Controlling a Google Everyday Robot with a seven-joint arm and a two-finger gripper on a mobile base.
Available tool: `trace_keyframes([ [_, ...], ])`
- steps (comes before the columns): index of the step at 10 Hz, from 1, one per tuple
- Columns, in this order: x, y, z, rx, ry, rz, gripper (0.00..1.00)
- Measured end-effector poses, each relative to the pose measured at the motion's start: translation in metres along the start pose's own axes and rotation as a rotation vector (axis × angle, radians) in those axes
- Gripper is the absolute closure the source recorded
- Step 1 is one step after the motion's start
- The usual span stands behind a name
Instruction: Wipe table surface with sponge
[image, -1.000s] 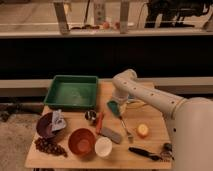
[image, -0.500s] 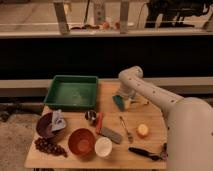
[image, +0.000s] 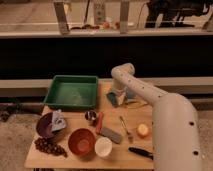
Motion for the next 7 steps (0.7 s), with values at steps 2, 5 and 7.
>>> trace_keyframes([
  [2, -0.021, 0.008, -0.002, 0.000, -0.019, -0.041, 1.00],
  [5, -0.048, 0.043, -0.009, -0.020, -0.035, -0.048, 1.00],
  [7, -0.047, 0.059, -0.017, -0.028, -0.030, -0.030, 1.00],
])
